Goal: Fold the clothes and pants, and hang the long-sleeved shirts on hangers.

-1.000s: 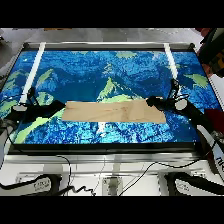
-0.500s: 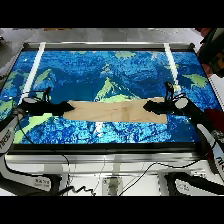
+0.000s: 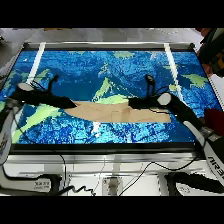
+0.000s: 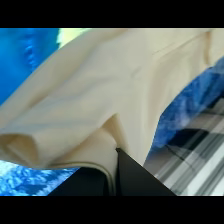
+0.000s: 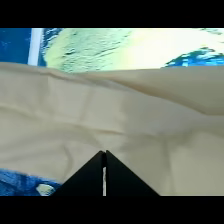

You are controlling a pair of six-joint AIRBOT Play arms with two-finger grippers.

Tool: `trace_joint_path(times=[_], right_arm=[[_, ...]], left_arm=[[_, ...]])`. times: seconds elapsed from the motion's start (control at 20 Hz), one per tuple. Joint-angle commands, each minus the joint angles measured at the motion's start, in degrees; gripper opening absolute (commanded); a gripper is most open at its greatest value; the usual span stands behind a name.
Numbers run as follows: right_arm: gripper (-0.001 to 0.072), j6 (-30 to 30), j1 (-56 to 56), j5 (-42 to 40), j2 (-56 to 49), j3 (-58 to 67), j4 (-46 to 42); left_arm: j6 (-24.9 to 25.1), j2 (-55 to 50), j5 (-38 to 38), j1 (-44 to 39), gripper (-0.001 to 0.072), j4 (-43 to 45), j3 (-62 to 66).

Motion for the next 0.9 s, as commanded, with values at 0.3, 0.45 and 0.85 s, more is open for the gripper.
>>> trace_joint_path(times=[0.3,0.45,0.85], right_arm=[[0.0013,6.0,24.2,-7.8,-19.9,14.3,10.4],[0.0013,6.0,28.9,-12.8,-22.2,18.2,9.8],[0.0013,6.0,12.9,3.2,-14.6,19.4,-9.1]], left_arm=[[-7.0,24.5,-6.6,-0.1,0.0014,1.2,1.3],[-7.0,25.6,-6.3,-0.4,0.0015,1.2,1.2],[-12.1,19.1,3.9,-13.3,0.0015,1.1,0.4]])
